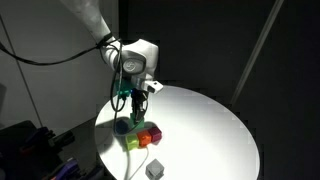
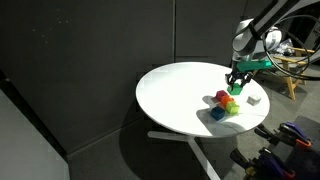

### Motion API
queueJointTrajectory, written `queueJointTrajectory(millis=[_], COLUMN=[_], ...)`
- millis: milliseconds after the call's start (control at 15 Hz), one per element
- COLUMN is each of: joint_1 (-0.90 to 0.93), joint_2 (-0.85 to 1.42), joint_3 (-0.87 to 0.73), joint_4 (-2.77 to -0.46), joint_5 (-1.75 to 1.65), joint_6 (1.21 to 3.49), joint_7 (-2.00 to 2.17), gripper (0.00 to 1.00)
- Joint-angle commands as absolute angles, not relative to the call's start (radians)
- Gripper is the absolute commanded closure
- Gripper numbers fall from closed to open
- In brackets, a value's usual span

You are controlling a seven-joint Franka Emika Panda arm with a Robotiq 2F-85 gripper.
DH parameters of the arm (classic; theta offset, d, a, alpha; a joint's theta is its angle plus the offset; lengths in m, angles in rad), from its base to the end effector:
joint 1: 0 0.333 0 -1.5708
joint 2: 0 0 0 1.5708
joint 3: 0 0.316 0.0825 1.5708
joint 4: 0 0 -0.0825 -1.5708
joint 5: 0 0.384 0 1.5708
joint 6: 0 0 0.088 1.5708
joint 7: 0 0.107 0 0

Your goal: Pick up the lime green block and put it on both the orange block and the pink block

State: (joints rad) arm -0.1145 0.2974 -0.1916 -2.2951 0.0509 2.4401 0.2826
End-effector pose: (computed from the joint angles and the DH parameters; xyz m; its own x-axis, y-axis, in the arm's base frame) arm 0.4890 -0.1572 0.2102 0.8008 -0.5844 -0.1310 -0.5808 -0.8112 0.0682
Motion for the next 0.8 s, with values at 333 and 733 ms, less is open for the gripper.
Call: queueJointTrajectory(millis=[333, 733], joint_1=[-0.143, -0.145], joint_2=[0.397, 0.450], joint_3=[-0.192, -0.198], joint_4=[-2.169, -2.114], joint_5=[0.078, 0.070], joint_6=[2.441, 2.433], joint_7=[0.276, 0.274], gripper=[0.70, 0.70])
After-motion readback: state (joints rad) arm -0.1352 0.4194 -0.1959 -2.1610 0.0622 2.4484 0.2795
